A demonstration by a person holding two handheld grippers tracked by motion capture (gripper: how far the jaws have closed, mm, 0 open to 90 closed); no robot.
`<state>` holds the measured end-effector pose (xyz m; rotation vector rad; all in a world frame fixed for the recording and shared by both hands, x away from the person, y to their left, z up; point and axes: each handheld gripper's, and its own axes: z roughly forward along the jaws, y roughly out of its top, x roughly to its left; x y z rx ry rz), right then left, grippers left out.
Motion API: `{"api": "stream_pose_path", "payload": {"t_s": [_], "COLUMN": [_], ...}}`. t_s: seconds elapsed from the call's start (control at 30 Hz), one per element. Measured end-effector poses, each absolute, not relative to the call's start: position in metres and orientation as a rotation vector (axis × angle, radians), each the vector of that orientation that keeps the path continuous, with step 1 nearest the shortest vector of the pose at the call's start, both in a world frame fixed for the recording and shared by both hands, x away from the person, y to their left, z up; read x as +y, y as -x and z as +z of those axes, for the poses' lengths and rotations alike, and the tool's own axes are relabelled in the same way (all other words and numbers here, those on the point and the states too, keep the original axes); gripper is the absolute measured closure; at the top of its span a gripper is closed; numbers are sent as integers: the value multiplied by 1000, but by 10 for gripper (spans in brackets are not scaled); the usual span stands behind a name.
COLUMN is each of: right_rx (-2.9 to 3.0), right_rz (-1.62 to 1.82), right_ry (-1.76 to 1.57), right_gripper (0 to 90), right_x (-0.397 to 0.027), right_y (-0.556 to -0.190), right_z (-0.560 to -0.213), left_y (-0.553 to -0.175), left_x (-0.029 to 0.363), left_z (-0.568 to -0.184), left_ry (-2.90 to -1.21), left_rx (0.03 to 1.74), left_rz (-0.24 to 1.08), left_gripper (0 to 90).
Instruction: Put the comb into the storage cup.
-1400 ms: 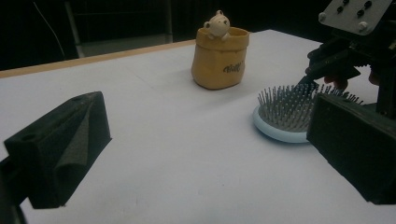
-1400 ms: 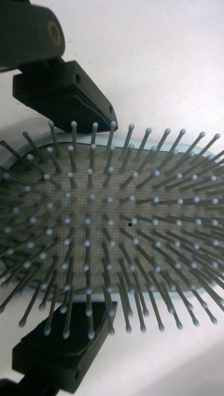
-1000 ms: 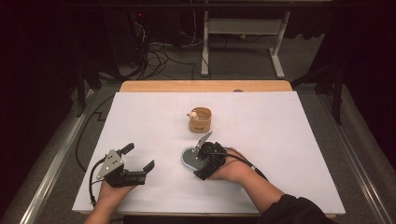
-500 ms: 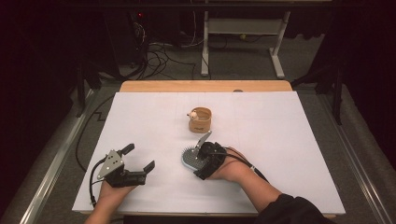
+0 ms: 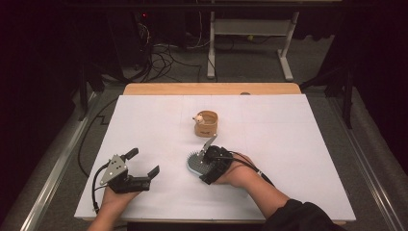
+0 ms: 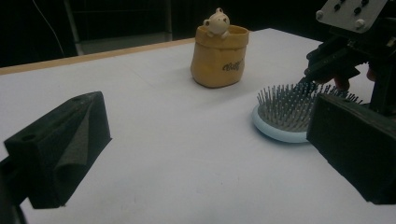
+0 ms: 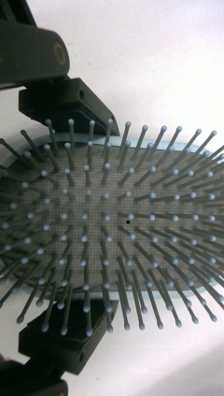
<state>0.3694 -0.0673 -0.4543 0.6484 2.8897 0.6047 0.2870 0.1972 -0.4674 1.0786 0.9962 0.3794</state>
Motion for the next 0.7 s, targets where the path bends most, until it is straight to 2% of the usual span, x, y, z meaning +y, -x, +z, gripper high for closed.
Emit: {"api": "stream_pose_path", "payload": {"t_s": [0.7], "right_rx": [2882], "right_rz": [625], "right_ry": [-640], "right_gripper": [209], "right_x": [-71], "right_y": [-368], "right_z": [-445], "left_y": [-288], "left_x": [202], "left_z": [-466], "left_ry": [-1060], "left_rx": [1007], "left_rz": [378], "left_gripper": [9]}}
